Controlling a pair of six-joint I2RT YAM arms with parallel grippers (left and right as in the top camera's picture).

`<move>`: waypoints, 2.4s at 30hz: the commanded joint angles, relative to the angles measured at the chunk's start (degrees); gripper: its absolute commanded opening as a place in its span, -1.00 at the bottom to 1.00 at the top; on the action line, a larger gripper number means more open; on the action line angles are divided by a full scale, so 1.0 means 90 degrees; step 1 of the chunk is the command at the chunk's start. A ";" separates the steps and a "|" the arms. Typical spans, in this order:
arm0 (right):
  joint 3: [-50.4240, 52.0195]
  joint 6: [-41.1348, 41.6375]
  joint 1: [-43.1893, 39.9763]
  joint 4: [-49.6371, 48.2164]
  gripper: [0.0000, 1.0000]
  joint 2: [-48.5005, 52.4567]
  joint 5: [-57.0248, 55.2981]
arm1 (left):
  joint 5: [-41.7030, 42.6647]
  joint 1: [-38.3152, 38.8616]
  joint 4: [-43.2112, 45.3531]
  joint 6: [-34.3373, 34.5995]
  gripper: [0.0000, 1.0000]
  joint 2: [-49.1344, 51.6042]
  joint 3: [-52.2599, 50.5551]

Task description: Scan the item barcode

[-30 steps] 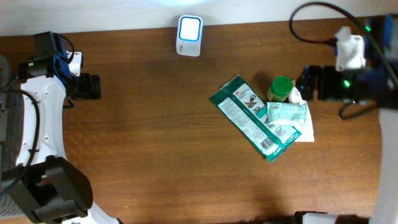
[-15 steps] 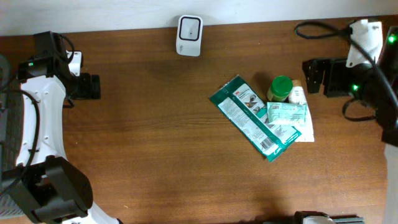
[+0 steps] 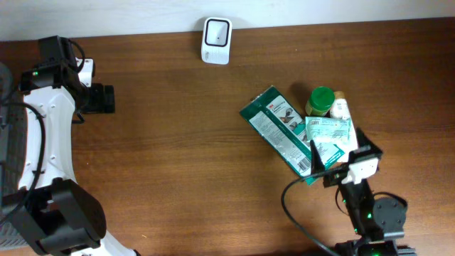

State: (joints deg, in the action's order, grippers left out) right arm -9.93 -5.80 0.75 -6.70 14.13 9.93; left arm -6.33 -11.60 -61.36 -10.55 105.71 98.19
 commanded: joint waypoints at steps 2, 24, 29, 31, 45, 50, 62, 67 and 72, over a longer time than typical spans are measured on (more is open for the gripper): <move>0.0821 0.0027 0.0053 -0.0066 0.97 -0.1098 -0.0027 | -0.0015 -0.0022 -0.0002 -0.0080 0.98 -0.0034 0.0049; 0.1069 0.0051 0.0092 0.1127 0.97 -0.1549 0.0274 | -0.0015 -0.0022 -0.0002 -0.0080 0.98 -0.0034 0.0049; 0.1069 0.0051 0.0092 0.1127 0.97 -0.1549 0.0274 | -0.0015 -0.0022 -0.0002 -0.0080 0.98 -0.0034 0.0049; 0.1069 0.0049 0.0092 0.1127 0.97 -0.1549 0.0274 | -0.0015 -0.0022 -0.0002 -0.0080 0.98 -0.0034 0.0049; 0.1069 0.0049 0.0092 0.1127 0.97 -0.1549 0.0274 | 0.0148 0.0952 0.0192 -0.0078 0.98 -0.2681 -0.0437; 0.1069 0.0051 0.0092 0.1127 0.97 -0.1549 0.0274 | 0.0908 0.0952 0.3735 -0.0080 0.98 -0.4573 -0.3623; 0.1069 0.0051 0.0092 0.1127 0.97 -0.1549 0.0274 | 0.0940 0.0925 0.7295 -0.0425 0.98 -1.0375 -1.0027; 0.1069 0.0051 0.0092 0.1127 0.97 -0.1549 0.0274 | 0.0942 0.0852 0.7101 -0.0894 0.98 -1.1451 -1.0863; 0.1069 0.0051 0.0092 0.1127 0.97 -0.1549 0.0274 | 0.0899 0.0835 0.6305 -0.0954 0.98 -1.1720 -1.0858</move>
State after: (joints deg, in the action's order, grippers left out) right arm -0.62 -5.74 1.13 3.16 0.69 11.70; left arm 1.91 -3.73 -4.23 -18.09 0.95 0.69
